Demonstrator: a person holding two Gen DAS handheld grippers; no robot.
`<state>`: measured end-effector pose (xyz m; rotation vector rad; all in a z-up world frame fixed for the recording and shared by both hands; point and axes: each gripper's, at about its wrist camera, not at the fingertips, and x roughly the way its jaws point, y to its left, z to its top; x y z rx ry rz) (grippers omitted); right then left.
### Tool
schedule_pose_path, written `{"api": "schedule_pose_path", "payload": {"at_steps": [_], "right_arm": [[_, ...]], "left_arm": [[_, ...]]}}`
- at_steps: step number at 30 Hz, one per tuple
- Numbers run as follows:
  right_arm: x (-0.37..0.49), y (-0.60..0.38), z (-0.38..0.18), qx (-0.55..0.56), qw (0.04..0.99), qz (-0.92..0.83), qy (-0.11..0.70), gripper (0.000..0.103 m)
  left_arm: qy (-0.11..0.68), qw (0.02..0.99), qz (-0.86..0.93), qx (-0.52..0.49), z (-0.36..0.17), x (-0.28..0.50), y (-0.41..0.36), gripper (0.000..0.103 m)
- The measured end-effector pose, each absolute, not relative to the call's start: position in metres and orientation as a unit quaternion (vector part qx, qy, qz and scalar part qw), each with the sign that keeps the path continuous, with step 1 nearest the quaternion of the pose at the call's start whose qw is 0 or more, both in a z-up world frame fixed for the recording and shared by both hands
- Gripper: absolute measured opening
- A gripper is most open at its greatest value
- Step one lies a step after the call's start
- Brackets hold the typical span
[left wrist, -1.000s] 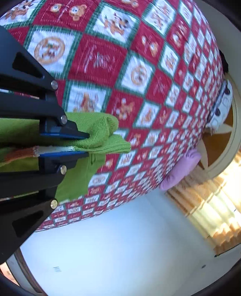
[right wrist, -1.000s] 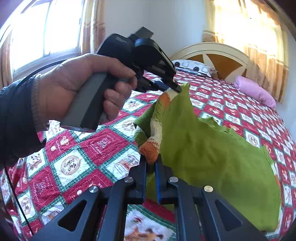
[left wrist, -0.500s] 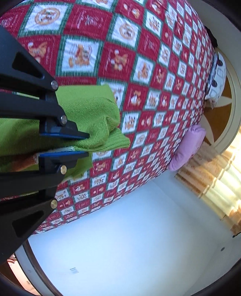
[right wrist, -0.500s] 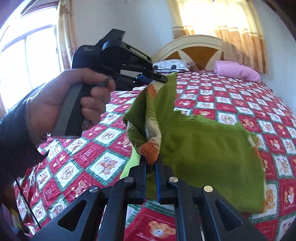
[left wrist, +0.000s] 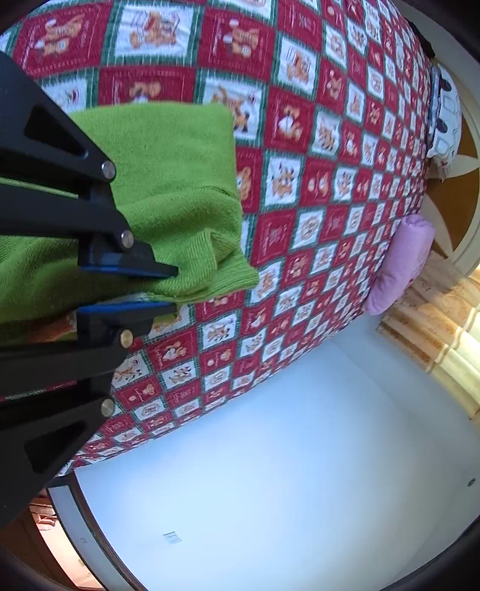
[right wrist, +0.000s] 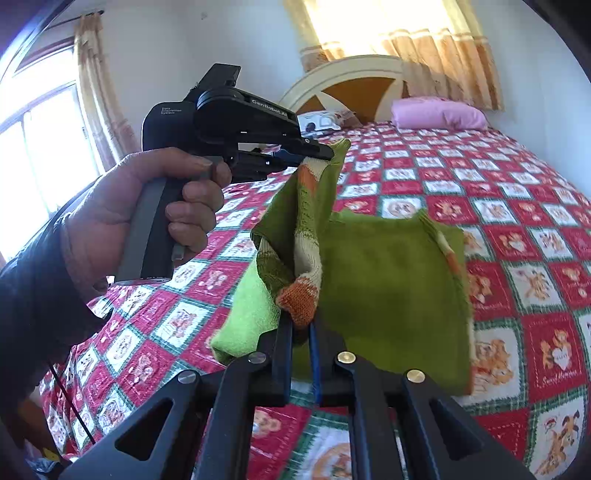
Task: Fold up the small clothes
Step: 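Lift the sweater side with both tools and fold it over the body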
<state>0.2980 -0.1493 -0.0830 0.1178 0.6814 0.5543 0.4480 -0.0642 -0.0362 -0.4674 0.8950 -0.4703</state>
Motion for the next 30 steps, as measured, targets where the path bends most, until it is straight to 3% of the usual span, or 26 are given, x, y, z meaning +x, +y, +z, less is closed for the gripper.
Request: {"api": "schedule_pose_path", "payload": {"at_steps": [30], "right_arm": [[0.308, -0.254, -0.139, 0.179, 0.875, 0.220, 0.391, 0.007]], "left_arm": [[0.464, 0.839, -0.236, -0.159, -0.084, 0.475, -0.176, 0.013]]}}
